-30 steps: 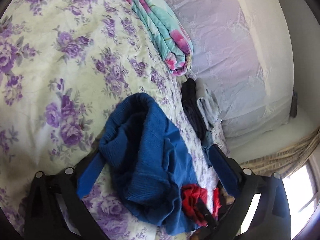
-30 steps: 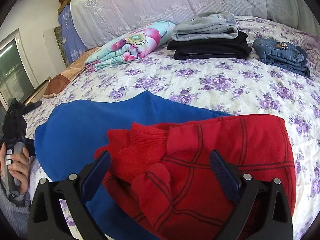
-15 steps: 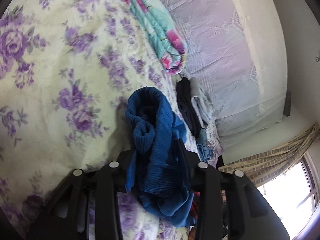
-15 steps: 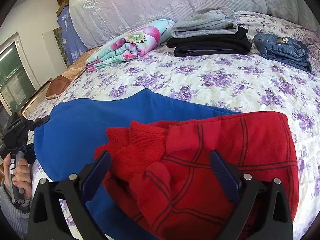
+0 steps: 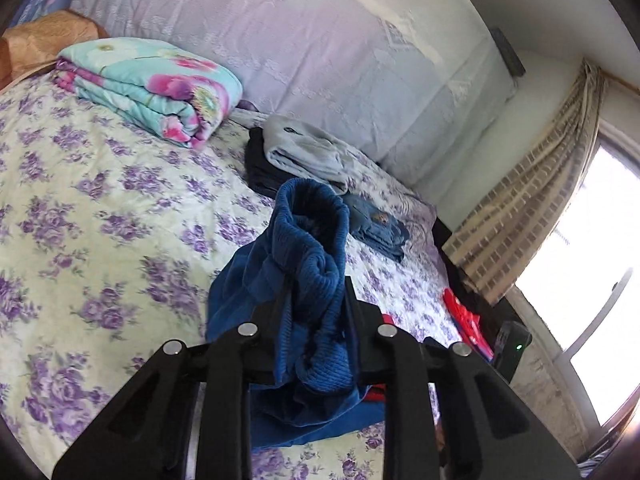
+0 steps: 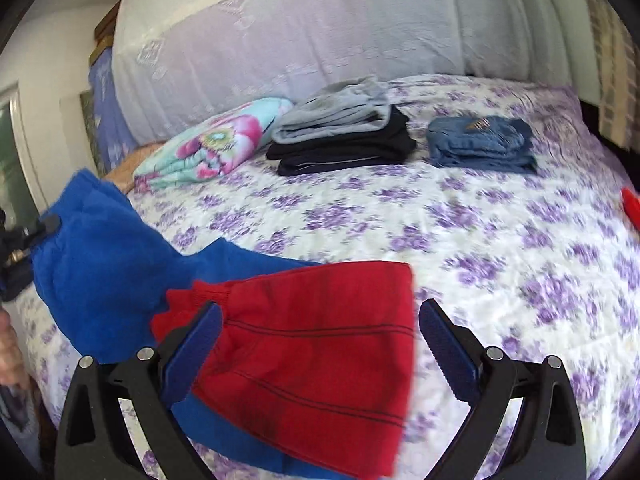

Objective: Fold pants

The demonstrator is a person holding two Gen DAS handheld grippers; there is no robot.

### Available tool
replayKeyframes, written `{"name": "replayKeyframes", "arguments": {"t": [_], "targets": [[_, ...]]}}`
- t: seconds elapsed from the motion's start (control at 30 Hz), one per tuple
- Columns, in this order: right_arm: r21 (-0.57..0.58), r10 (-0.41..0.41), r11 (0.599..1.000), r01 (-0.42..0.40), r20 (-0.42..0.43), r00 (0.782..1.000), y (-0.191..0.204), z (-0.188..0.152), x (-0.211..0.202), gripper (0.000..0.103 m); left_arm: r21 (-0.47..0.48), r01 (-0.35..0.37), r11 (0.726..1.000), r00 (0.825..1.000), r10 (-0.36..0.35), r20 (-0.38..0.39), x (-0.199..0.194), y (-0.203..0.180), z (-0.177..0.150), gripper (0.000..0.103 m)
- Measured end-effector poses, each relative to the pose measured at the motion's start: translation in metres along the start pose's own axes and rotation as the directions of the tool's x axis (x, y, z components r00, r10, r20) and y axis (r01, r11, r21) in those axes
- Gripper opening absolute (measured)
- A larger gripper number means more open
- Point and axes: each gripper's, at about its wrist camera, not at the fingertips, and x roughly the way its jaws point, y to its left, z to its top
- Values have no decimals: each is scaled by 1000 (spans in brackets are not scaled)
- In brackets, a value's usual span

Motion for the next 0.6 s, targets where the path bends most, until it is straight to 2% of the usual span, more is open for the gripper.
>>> {"name": "replayKeyframes", "arguments": {"t": [0.1,0.3,0.37,0.5,0.6], "targets": [[42,-31,999,30,25,999,-23,-3,-7,99,88,-19,996,999,21,-24,15,-29,-3,21],[160,-61,986,50,67,996,-67,-8,-21,99,201,69,977,993,-47,-111,57,-95,-18,21],[186,-88,980,71,80,993,-81,-11,-29,99,240,114,964,985,-78,-154,79,-121,-28,21],[248,-124,963,101,82,989,-109,-19,-36,99,329,171,929,966,-94,-239,130,-170,-60,21],[304,-132,947,105,72,989,-128,-28,-35,99,362,164,917,951,-50,-305,168,-181,-86,21]]}}
